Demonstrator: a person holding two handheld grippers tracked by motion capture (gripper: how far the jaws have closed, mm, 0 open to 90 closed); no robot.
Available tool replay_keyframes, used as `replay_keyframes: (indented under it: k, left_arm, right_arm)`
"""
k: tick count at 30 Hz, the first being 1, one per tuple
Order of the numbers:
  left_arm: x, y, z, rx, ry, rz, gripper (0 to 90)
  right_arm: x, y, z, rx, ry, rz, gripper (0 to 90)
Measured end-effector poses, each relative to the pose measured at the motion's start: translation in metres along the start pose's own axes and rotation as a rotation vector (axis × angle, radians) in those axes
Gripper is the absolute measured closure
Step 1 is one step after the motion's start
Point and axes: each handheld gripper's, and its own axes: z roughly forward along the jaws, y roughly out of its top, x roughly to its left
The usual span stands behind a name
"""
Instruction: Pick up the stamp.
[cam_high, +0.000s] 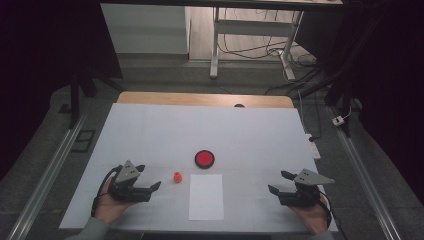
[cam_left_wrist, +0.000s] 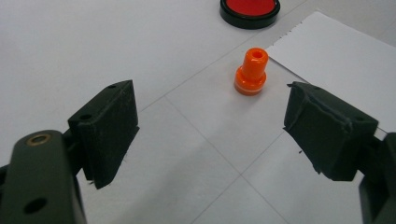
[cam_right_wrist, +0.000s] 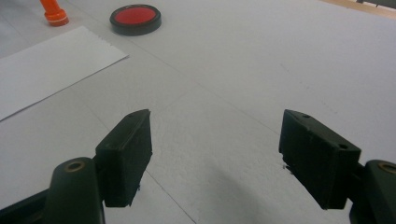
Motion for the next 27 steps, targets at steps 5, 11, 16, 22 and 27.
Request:
replay_keyframes:
  k: [5,11,16,22,27]
  left_arm:
    - [-0.003,0.006,0.003,0.003,-0.002,0.018,19.1]
    - [-0.006,0.011,0.001,-0.001,-0.010,0.033,19.7]
    - [-0.007,0.018,0.004,0.000,-0.020,0.042,19.9]
    - [-0.008,0.026,0.009,0.006,-0.038,0.061,20.4]
    - [-0.009,0.034,0.014,0.008,-0.057,0.072,20.6]
  right_arm:
    - [-0.001,0.001,0.000,0.005,-0.004,0.002,25.1]
    - [0.001,0.002,0.002,0.013,-0.004,0.005,25.3]
    - [0.003,0.003,0.002,0.010,0.000,0.003,25.4]
    - [0.003,0.003,0.003,0.013,-0.001,0.007,25.5]
    - [0.004,0.002,0.003,0.018,-0.007,0.005,25.8]
